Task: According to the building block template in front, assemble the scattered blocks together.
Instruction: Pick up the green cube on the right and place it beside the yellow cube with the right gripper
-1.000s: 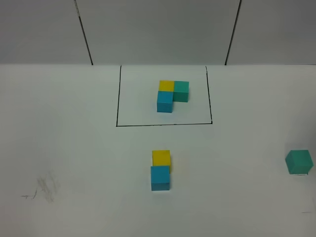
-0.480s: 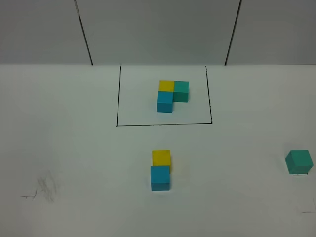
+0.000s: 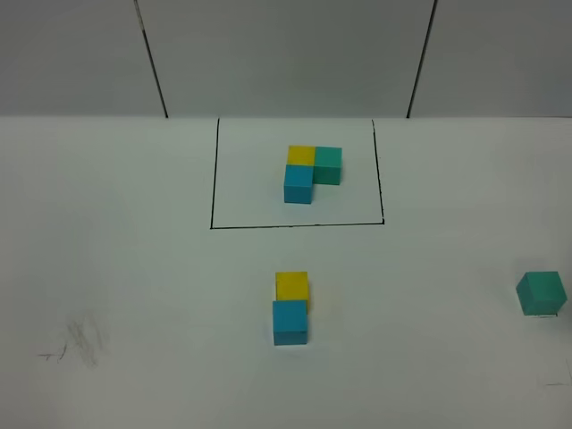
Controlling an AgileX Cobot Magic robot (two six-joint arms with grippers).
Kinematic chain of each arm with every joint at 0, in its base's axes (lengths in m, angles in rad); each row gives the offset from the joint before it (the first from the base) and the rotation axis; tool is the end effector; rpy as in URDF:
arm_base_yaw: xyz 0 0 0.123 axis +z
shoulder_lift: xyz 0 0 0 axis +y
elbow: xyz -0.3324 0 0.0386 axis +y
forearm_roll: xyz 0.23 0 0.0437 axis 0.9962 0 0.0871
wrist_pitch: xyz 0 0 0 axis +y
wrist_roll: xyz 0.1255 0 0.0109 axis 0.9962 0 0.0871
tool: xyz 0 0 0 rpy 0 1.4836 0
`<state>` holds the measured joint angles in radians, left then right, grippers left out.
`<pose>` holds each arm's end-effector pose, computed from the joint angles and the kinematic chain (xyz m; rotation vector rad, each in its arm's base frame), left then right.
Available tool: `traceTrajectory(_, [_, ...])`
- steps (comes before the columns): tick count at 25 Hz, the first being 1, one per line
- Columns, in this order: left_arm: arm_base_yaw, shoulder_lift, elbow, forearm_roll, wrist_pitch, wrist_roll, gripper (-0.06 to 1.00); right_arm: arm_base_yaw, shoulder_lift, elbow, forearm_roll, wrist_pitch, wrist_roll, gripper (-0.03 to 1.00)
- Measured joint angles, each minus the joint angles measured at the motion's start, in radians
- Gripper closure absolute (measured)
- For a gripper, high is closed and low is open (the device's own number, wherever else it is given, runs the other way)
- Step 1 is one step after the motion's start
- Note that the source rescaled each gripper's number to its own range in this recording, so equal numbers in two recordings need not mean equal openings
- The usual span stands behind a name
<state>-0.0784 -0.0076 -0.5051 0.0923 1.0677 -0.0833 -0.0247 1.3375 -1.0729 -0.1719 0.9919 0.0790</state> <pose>-0.0406 0.0134 0.2535 -0.0103 2.0351 0.0087 0.2431 -0.0241 0.3229 0.0529 2.7289 -0.2078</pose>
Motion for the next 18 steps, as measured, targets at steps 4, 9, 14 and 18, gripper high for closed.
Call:
traceTrajectory(4, [0.000,0.000,0.000,0.000,0.000,0.000,0.43,0.000,0.090,0.000,0.028,-0.094,0.001,0.21])
traceTrajectory(9, [0.000,0.000,0.000,0.000,0.000,0.000,0.43,0.000,0.221,0.000,0.028,-0.171,-0.020,0.22])
traceTrajectory(14, [0.000,0.000,0.000,0.000,0.000,0.000,0.43,0.000,0.332,0.000,0.050,-0.206,-0.032,0.23])
traceTrajectory(18, [0.000,0.000,0.000,0.000,0.000,0.000,0.43,0.000,0.394,0.002,0.068,-0.229,-0.040,0.23])
